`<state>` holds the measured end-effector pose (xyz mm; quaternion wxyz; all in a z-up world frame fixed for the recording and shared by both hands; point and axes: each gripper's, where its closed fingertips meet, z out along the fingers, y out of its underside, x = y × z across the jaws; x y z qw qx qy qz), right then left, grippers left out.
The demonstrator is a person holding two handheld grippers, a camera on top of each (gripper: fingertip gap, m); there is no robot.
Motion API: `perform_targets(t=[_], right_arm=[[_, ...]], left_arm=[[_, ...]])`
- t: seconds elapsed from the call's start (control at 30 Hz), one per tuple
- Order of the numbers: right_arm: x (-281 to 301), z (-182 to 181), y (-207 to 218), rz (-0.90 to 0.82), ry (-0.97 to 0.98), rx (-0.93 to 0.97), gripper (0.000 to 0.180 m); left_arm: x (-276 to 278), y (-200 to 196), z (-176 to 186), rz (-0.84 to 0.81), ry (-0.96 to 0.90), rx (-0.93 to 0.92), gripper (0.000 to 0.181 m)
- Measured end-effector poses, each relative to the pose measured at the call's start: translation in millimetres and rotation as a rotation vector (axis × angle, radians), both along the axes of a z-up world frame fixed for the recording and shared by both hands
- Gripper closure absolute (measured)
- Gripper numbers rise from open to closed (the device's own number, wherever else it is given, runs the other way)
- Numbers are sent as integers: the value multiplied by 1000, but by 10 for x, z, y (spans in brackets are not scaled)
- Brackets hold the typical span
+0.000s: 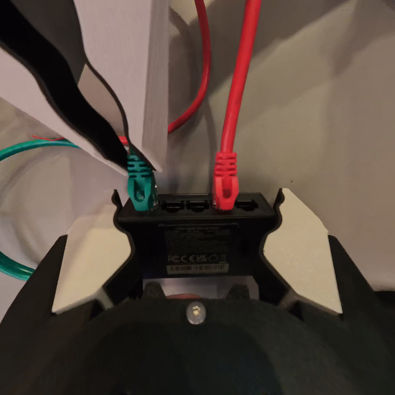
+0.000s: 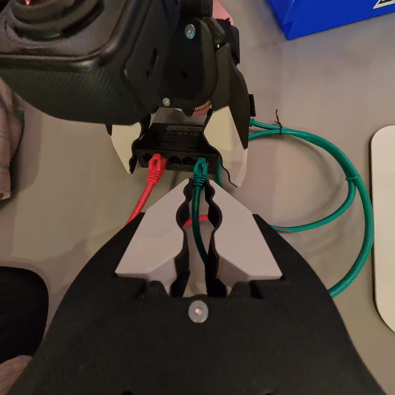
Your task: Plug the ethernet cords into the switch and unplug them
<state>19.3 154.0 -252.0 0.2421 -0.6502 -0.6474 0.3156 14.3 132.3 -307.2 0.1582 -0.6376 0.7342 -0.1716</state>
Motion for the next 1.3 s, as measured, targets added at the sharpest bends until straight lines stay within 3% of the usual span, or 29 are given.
perform_targets(t=[0.23, 0.57, 0.77, 0.93, 1.13, 1.3], right_arm=[[29, 41, 51, -48, 37, -26, 171], [43, 143, 48, -27, 67, 58, 170], [112, 308, 42, -23, 116, 184, 151], [237, 443, -20, -1, 94, 368, 146], [305, 701, -101, 73, 6, 737, 145], [349, 1092, -251, 85, 25, 869, 145]], left_arm=[[19, 85, 31, 19, -2, 42, 53], [-19, -8, 163, -23, 41, -91, 54], [-82, -93, 270, -50, 63, -183, 54], [-115, -102, 342, -75, 70, -201, 54], [-104, -213, 502, -156, 61, -238, 54], [-87, -312, 694, -221, 55, -264, 54]])
